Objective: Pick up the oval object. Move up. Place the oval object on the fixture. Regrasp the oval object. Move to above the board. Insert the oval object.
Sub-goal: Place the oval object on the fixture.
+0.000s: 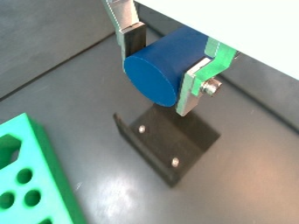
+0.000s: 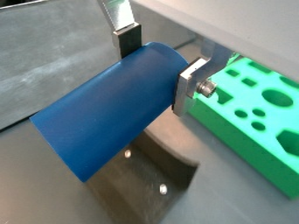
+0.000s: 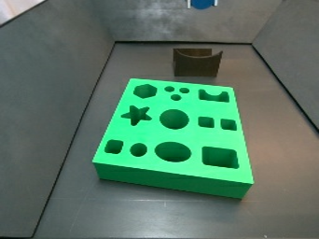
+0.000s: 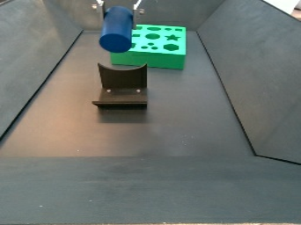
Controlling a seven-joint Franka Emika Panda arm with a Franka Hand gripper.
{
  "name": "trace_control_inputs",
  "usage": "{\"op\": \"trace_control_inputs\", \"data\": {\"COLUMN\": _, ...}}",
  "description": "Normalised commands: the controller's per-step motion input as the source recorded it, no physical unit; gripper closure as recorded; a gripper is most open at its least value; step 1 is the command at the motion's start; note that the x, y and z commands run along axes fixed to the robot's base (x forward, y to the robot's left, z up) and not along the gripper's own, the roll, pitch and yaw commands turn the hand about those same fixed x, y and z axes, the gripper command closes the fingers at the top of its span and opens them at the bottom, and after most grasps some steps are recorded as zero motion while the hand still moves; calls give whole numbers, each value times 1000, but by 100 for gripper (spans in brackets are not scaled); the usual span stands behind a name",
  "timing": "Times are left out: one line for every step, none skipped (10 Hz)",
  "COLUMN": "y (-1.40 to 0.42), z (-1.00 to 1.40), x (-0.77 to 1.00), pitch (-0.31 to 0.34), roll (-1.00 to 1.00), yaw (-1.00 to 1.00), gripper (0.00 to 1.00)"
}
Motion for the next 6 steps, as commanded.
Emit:
{"op": "trace_control_inputs", "data": {"y": 22, "z": 23, "x": 29, "pitch": 78, "roll": -1000, "yaw": -53, "gripper": 100}}
{"op": "trace_control_inputs", "data": {"y": 25, "z": 25, "x": 16, "pitch": 74, "roll": -1000, "yaw": -59, "gripper": 100}}
{"op": "trace_control_inputs", "data": {"y": 32, "z": -2, "x": 35, "pitch": 80, "roll": -1000, "yaw": -77, "gripper": 100}}
{"op": "trace_control_inputs", "data": {"y": 37, "z": -5, "x": 49, "pitch": 86, "roll": -1000, "yaw": -85, "gripper": 100}}
{"op": "trace_control_inputs", "data": {"y": 40, "z": -2, "x": 66, "pitch": 101, "roll": -1000, "yaw": -97, "gripper": 100}}
{"op": "trace_control_inputs", "data": {"y": 44, "z": -13, "x": 72, "pitch": 115, "roll": -1000, "yaw": -120, "gripper": 100}}
